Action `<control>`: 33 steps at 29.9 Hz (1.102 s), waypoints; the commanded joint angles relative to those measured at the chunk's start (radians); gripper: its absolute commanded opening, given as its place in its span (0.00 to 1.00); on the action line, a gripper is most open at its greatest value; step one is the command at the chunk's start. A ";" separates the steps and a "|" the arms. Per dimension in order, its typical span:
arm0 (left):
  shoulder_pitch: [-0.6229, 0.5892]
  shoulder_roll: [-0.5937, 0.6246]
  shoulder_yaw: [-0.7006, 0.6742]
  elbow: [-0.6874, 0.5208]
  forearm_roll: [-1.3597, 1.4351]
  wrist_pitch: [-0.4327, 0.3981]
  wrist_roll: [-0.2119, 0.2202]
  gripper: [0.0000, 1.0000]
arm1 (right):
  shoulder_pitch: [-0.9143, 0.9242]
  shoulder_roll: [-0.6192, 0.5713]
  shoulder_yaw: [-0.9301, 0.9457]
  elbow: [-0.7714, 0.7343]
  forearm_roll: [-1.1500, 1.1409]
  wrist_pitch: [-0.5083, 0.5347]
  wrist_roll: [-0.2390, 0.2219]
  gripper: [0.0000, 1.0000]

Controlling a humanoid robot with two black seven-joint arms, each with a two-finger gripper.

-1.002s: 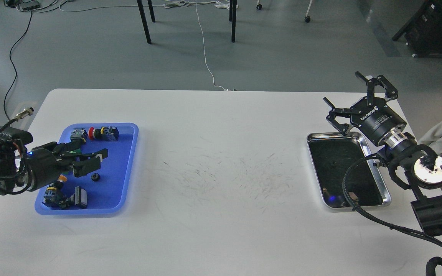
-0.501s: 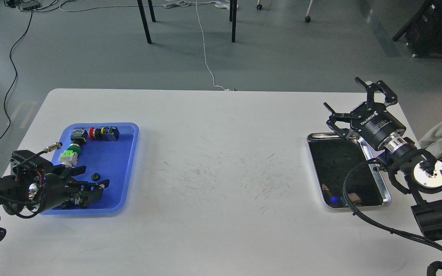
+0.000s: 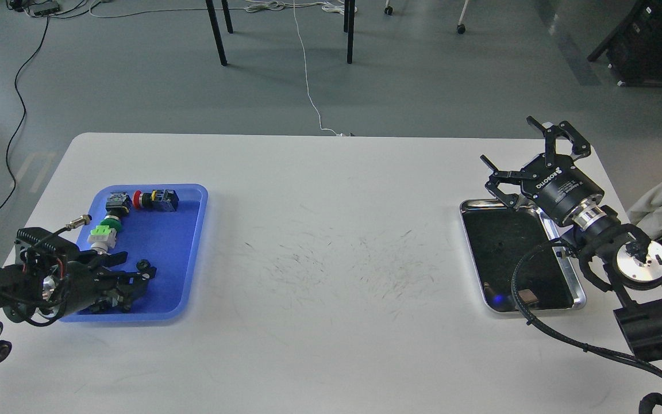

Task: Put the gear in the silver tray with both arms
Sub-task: 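Reach the left gripper into the blue tray and grasp another black gear, then lift the gear with the left gripper and carry it toward table center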

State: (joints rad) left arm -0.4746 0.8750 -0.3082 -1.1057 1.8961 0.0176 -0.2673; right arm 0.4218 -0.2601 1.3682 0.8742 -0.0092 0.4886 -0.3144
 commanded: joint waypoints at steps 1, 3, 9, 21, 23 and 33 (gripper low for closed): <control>-0.001 -0.013 0.001 0.012 0.001 -0.001 -0.001 0.63 | 0.000 -0.001 -0.003 0.002 0.000 0.000 0.000 0.97; 0.001 -0.014 0.001 0.020 0.001 -0.001 -0.001 0.60 | 0.000 -0.001 -0.003 0.002 0.000 0.000 0.000 0.97; -0.003 -0.013 0.035 0.026 0.000 -0.001 0.000 0.45 | 0.000 -0.001 0.000 0.018 0.000 0.000 0.000 0.97; -0.013 -0.011 0.032 0.035 -0.011 -0.001 -0.013 0.06 | 0.000 -0.007 0.000 0.026 0.000 0.000 0.000 0.96; -0.036 -0.011 0.031 0.023 -0.015 -0.001 -0.015 0.06 | 0.002 -0.007 0.002 0.025 0.000 0.000 0.000 0.97; -0.363 0.113 0.017 -0.259 -0.055 -0.074 0.000 0.06 | 0.014 -0.036 0.008 0.029 0.000 0.000 -0.002 0.97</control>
State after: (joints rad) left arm -0.7304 0.9707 -0.2851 -1.2691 1.8580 -0.0128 -0.2828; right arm 0.4271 -0.2775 1.3730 0.9062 -0.0092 0.4886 -0.3144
